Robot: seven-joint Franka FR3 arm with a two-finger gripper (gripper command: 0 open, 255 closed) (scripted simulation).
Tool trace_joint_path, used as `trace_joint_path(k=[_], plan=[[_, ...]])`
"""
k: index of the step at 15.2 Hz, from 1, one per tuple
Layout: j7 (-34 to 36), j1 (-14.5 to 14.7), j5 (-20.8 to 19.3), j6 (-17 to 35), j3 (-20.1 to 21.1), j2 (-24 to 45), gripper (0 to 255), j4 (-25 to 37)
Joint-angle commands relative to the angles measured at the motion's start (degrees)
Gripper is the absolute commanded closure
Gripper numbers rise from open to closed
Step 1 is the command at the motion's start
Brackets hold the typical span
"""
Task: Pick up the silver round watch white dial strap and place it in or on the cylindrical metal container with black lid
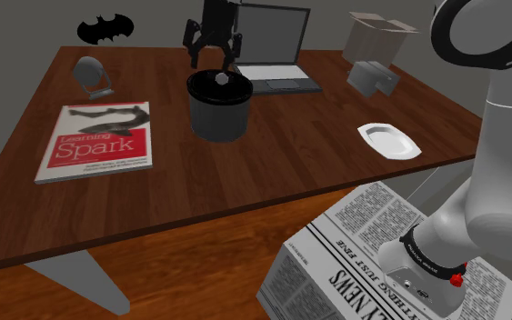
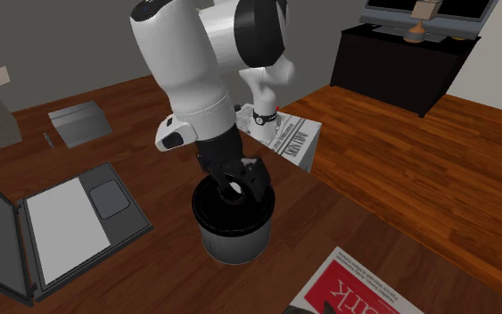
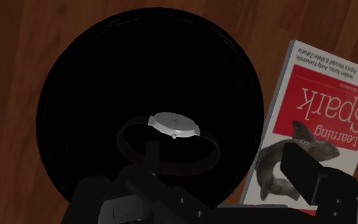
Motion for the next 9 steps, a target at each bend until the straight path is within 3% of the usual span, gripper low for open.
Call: trace_joint_path(k=[1,3,9], plan=[[0.33,-0.2,-0.14,-3.41,-0.07,0.75,0,4.13],[0.75,-0.38,-0.35,-7.68,-0.14,2.2,0,9.81],[0.75,-0.38,-0.35,-7.68,-0.13,2.2,0,9.81]])
